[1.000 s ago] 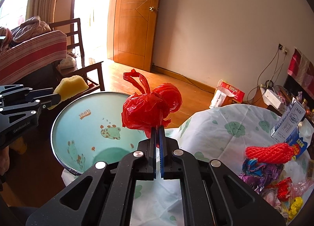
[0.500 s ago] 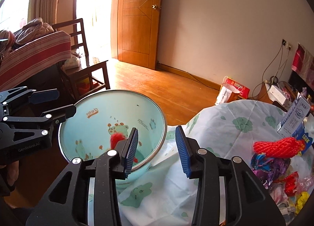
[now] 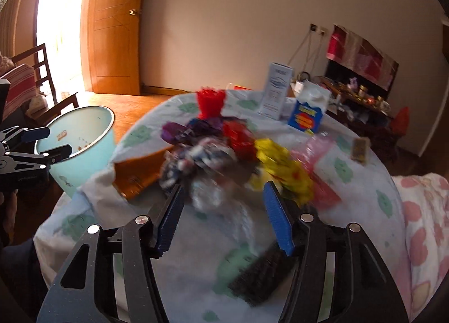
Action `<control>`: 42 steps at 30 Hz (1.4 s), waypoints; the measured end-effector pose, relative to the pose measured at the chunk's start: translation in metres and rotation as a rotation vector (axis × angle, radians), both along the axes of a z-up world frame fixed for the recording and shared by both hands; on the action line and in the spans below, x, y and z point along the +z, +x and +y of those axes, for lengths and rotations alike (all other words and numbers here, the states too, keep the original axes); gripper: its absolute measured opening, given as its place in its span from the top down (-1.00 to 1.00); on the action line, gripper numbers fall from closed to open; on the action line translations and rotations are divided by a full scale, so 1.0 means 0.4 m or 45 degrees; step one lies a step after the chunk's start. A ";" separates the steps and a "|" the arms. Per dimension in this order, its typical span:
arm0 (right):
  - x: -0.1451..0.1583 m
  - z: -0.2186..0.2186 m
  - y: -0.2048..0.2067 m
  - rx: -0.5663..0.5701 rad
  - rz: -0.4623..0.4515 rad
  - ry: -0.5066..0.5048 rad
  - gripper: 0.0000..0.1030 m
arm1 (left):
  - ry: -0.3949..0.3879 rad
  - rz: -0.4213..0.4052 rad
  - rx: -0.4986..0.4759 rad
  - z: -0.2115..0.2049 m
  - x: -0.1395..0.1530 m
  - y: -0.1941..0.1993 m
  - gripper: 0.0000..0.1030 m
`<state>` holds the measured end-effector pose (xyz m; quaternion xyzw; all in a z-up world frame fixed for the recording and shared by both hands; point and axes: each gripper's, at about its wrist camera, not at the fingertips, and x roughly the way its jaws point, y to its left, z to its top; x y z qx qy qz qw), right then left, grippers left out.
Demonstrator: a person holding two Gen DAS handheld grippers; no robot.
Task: Collect trash
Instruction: 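Grasp the black knitted strip with the right tool while the left tool grasps the orange snack wrapper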
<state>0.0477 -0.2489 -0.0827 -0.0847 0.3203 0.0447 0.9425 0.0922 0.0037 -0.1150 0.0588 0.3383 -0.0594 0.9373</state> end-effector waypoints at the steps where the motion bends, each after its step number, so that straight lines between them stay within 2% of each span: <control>1: -0.010 -0.030 -0.015 -0.037 0.012 0.007 -0.23 | -0.004 0.003 -0.026 -0.023 0.000 -0.004 -0.60; 7: -0.071 -0.117 -0.049 -0.114 0.102 0.041 -0.23 | -0.022 -0.033 -0.142 -0.145 0.019 -0.015 -0.60; 12: -0.085 -0.160 -0.067 -0.146 0.107 0.075 -0.22 | 0.004 -0.010 -0.207 -0.220 -0.005 0.009 -0.59; 14: -0.096 -0.171 -0.064 -0.153 0.122 0.101 -0.14 | 0.005 0.031 -0.240 -0.241 -0.022 0.026 -0.36; 16: -0.102 -0.184 -0.060 -0.148 0.144 0.159 -0.03 | 0.008 0.061 -0.284 -0.255 -0.038 0.033 0.11; 17: -0.105 -0.189 -0.059 -0.143 0.150 0.184 0.09 | 0.018 0.066 -0.298 -0.261 -0.043 0.035 0.28; 18: -0.106 -0.192 -0.059 -0.137 0.157 0.204 0.18 | 0.014 0.075 -0.312 -0.265 -0.047 0.037 0.65; 19: -0.107 -0.195 -0.057 -0.126 0.169 0.238 0.40 | 0.005 0.083 -0.323 -0.265 -0.047 0.038 0.85; 20: -0.105 -0.195 -0.057 -0.122 0.173 0.248 0.49 | 0.010 0.077 -0.326 -0.265 -0.043 0.036 0.89; 24: -0.092 -0.189 -0.065 -0.105 0.147 0.253 0.57 | 0.003 0.033 -0.348 -0.255 -0.013 0.010 0.93; 30: -0.053 -0.183 -0.080 -0.104 0.035 0.203 0.58 | -0.008 -0.058 -0.354 -0.220 0.050 -0.032 0.95; 42: -0.003 -0.156 -0.077 -0.072 -0.059 0.171 0.58 | 0.004 -0.163 -0.253 -0.121 0.111 -0.071 0.95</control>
